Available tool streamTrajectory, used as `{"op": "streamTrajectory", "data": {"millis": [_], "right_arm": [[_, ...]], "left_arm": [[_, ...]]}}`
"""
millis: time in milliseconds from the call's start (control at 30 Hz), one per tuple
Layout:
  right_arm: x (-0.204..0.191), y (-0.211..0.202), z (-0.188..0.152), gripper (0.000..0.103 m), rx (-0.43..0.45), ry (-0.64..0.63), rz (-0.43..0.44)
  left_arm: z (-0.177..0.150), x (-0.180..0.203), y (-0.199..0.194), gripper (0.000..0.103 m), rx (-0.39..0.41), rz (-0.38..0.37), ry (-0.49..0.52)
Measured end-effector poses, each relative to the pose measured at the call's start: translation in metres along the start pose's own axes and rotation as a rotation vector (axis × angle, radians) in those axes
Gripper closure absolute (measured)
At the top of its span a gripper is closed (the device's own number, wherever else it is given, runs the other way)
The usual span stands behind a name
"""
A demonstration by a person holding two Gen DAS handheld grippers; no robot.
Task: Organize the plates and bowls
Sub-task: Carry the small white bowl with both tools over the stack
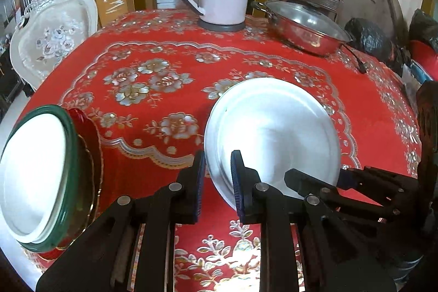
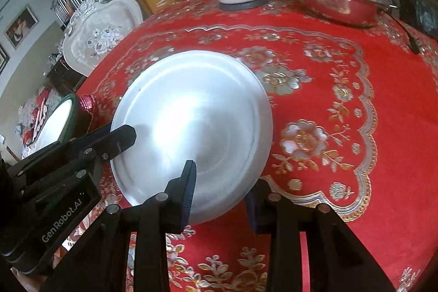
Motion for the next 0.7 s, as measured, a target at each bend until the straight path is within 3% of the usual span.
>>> {"op": "streamTrajectory", "data": {"millis": [367,700], "right_arm": [[-0.02,-0.001,0.006,0.069,0.004,-0.045,-0.003],[-0.081,-0.001,0.028,0.069,0.024,-0.161,0.051]], "left_arm": [[0.001,-0.02,-0.013,0.085,0.019,0.0,-0.037],[0.013,-0.081,-0.052,0.085,0.095,0.072,-0.121]]}}
Point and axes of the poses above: each gripper's, at about its wrist camera, not at the fingertips, and y roughly the way its jaws point, x to its right, z to its top, the point moved 8 cm from there along y, roughly the way its jaws point
